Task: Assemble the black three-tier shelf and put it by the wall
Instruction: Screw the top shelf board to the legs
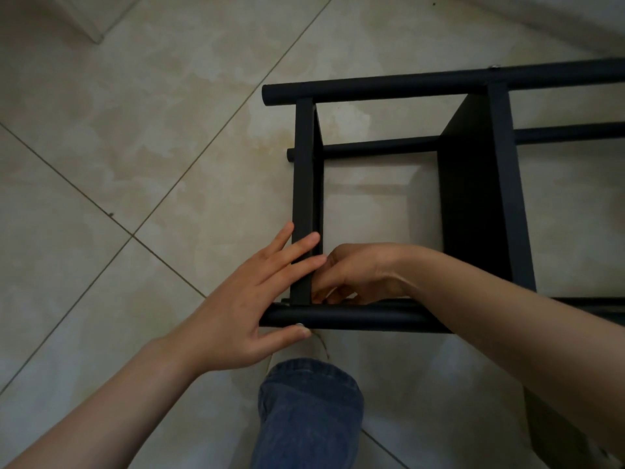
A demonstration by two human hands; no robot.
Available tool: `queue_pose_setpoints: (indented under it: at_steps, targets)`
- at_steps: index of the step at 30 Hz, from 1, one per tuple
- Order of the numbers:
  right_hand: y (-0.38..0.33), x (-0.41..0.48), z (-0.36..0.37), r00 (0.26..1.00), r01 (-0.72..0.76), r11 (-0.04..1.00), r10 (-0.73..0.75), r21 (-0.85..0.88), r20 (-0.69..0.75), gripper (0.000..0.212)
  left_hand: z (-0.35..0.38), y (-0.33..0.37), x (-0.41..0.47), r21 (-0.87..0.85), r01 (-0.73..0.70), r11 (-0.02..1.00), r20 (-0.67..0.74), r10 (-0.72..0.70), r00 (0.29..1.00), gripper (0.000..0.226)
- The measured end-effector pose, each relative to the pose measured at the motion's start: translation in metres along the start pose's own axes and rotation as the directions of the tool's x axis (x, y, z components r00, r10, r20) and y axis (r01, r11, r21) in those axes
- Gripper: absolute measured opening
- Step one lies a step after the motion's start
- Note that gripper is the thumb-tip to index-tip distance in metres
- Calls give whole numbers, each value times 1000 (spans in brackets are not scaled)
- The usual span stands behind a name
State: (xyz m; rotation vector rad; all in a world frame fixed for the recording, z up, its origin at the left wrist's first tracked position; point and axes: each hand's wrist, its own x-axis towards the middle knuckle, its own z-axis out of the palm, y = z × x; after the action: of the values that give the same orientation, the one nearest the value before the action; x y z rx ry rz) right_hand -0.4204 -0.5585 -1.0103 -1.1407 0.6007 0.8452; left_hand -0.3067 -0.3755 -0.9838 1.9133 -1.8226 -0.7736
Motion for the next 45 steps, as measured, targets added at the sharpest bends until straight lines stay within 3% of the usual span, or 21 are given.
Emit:
queue_pose_setpoints:
  at_steps: [6,11,16,21,24,28,35,40,45]
  targets:
    - [0,-6,-4,1000,-16,998,15,-56,-13,28,2,0,-1,-1,-4,1000,-5,4,1000,75]
    - [-2,-5,2,1000,-16,999,15,-37,-23,12,3,0,0,-12,-10,1000,-7,10,1000,74]
    - [-2,-7,-3,1000,22,1000,-22,-18,8,21,2,0,0,-12,-14,1000,-10,14,1000,74]
    - [-2,-1,3,995,55,995,-62,-79,-78,17,3,1,0,-16,-13,1000,-13,13,1000,74]
    - [-2,-2,1,997,66,997,-68,-43,-47,12,3,0,-1,-19,-13,1000,-14,13,1000,74]
    - [0,-5,-4,997,81,996,-81,-46,2,25,4,0,-1,-27,-11,1000,-15,10,1000,73]
    - [0,-1,-1,998,57,997,-58,-42,-10,13,4,0,-1,-26,-10,1000,-20,10,1000,73]
    - [2,-2,-5,999,48,997,-47,-54,16,23,5,0,-1,-21,-12,1000,-20,11,1000,73]
    - [1,2,-1,998,65,997,-65,-30,-1,11,5,0,-1,-20,-14,1000,-21,13,1000,73]
